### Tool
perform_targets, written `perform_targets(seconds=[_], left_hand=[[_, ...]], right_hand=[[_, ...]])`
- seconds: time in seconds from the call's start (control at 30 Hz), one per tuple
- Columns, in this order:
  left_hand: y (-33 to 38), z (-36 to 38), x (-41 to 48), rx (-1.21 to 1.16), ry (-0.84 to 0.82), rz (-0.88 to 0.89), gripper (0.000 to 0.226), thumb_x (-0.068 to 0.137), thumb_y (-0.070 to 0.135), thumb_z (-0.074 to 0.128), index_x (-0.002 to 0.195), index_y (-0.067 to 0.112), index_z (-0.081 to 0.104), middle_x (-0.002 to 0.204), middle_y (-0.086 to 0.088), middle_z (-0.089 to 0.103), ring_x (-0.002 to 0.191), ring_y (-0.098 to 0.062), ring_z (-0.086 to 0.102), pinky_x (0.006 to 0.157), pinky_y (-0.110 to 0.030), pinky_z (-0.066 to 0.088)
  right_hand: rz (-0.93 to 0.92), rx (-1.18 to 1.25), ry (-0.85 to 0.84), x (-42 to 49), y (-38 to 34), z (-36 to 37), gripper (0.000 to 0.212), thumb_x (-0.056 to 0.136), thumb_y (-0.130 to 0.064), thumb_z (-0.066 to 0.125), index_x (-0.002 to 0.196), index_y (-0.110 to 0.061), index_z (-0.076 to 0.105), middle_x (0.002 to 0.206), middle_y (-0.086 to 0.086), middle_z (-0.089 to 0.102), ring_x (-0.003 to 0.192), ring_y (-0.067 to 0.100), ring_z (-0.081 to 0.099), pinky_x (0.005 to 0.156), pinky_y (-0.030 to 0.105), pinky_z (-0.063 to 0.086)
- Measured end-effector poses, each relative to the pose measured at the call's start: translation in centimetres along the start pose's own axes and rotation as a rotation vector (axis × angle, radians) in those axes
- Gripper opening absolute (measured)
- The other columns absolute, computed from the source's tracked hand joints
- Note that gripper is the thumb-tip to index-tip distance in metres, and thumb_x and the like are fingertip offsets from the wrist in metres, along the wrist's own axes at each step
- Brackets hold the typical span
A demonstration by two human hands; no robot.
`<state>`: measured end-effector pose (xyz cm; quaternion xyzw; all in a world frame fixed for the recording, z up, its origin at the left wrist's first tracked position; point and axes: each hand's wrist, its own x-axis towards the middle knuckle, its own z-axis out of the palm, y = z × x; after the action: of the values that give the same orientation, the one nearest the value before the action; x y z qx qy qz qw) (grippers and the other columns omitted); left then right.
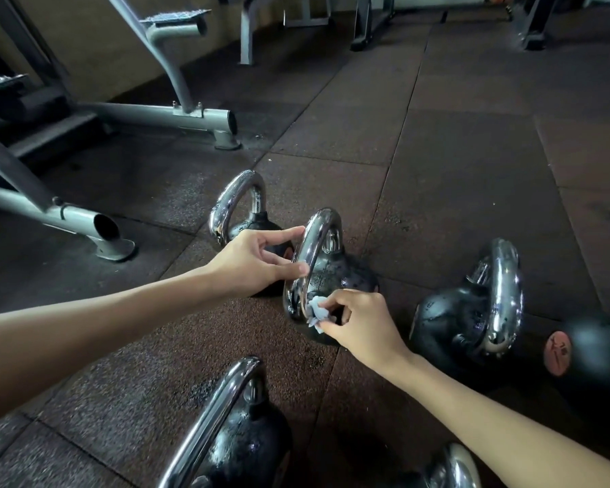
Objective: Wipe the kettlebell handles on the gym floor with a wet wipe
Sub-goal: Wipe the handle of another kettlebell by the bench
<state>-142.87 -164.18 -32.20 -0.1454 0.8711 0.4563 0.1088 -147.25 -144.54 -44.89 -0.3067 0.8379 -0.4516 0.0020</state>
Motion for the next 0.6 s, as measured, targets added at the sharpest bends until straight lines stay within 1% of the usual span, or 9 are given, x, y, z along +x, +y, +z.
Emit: perform_targets(seconds=[0.07, 0.1, 0.17, 0.23, 0.3, 0.43, 0.5, 0.53, 0.6], left_hand=[[0.6, 0.2, 0.3, 0.027, 0.014, 0.004, 0.072, 0.084, 0.044, 0.081, 0.147, 0.05, 0.047, 0.093, 0.012, 0.081, 0.108, -0.002, 0.071, 0.111, -0.037, 0.035], [1.0, 0.4, 0.6, 0.053, 0.031, 0.003, 0.072, 0.083, 0.044, 0.082, 0.147, 0.05, 0.048, 0.091, 0.012, 0.081, 0.106, -0.006, 0.073, 0.109, -0.038, 0.042], [2.2, 0.7, 1.6, 0.149, 0.078, -0.001, 0.072, 0.082, 0.045, 0.084, 0.146, 0.047, 0.051, 0.091, 0.01, 0.081, 0.101, -0.013, 0.075, 0.092, -0.031, 0.053], [3.7, 1.2, 3.2, 0.258, 0.12, 0.025, 0.072, 0.081, 0.045, 0.085, 0.146, 0.042, 0.054, 0.105, 0.007, 0.08, 0.099, -0.014, 0.075, 0.077, -0.022, 0.054], [5.1, 1.6, 5.0, 0.328, 0.143, 0.053, 0.071, 0.08, 0.045, 0.086, 0.144, 0.039, 0.057, 0.126, 0.009, 0.072, 0.098, -0.008, 0.07, 0.077, -0.022, 0.055], [6.0, 0.9, 7.1, 0.311, 0.07, 0.019, 0.072, 0.074, 0.036, 0.092, 0.14, 0.038, 0.063, 0.133, 0.007, 0.068, 0.107, -0.013, 0.062, 0.086, -0.024, 0.048], [5.2, 0.6, 6.8, 0.277, 0.035, 0.032, 0.072, 0.073, 0.041, 0.092, 0.139, 0.042, 0.062, 0.137, 0.011, 0.065, 0.113, -0.011, 0.062, 0.093, -0.026, 0.047], [4.7, 0.6, 6.5, 0.285, 0.043, 0.06, 0.072, 0.073, 0.046, 0.091, 0.139, 0.044, 0.061, 0.135, 0.013, 0.067, 0.111, -0.007, 0.065, 0.094, -0.025, 0.049], [3.7, 1.0, 5.9, 0.35, 0.13, 0.193, 0.071, 0.074, 0.053, 0.088, 0.138, 0.051, 0.059, 0.122, 0.016, 0.074, 0.087, 0.012, 0.065, 0.085, -0.021, 0.056]], right_hand=[[-0.002, -0.034, -0.012, 0.2, 0.0, -0.6, 0.025, 0.072, -0.013, 0.091, 0.094, -0.017, 0.081, 0.081, -0.019, 0.07, 0.07, -0.017, 0.058, 0.064, 0.002, 0.038], [0.006, -0.027, -0.001, 0.5, -0.1, -1.1, 0.026, 0.072, -0.014, 0.091, 0.096, -0.019, 0.082, 0.082, -0.017, 0.072, 0.068, -0.018, 0.058, 0.064, 0.001, 0.038], [0.098, 0.036, 0.084, 1.4, -0.4, -2.5, 0.026, 0.073, -0.015, 0.09, 0.097, -0.023, 0.083, 0.079, -0.019, 0.074, 0.06, -0.013, 0.06, 0.061, 0.003, 0.039], [0.223, 0.155, 0.221, 2.5, -0.4, -4.2, 0.023, 0.076, -0.017, 0.09, 0.096, -0.026, 0.083, 0.076, -0.016, 0.076, 0.062, -0.008, 0.065, 0.064, 0.008, 0.047], [0.312, 0.282, 0.324, 3.5, -0.4, -5.8, 0.022, 0.076, -0.016, 0.09, 0.095, -0.024, 0.082, 0.077, -0.015, 0.078, 0.072, -0.004, 0.072, 0.072, 0.014, 0.054], [0.34, 0.358, 0.465, 4.8, -0.7, -8.0, 0.026, 0.074, -0.015, 0.09, 0.096, -0.027, 0.081, 0.08, -0.014, 0.078, 0.078, -0.001, 0.073, 0.076, 0.017, 0.056], [0.34, 0.404, 0.471, 5.2, -1.1, -8.8, 0.027, 0.074, -0.017, 0.089, 0.096, -0.029, 0.08, 0.082, -0.013, 0.078, 0.08, 0.0, 0.074, 0.074, 0.014, 0.054], [0.335, 0.437, 0.447, 5.4, -1.5, -9.1, 0.027, 0.075, -0.017, 0.089, 0.097, -0.029, 0.08, 0.083, -0.012, 0.079, 0.081, 0.001, 0.074, 0.072, 0.011, 0.052], [0.344, 0.52, 0.376, 5.7, -2.7, -9.4, 0.027, 0.075, -0.019, 0.09, 0.099, -0.027, 0.079, 0.084, -0.009, 0.079, 0.08, 0.002, 0.074, 0.065, 0.009, 0.048]])
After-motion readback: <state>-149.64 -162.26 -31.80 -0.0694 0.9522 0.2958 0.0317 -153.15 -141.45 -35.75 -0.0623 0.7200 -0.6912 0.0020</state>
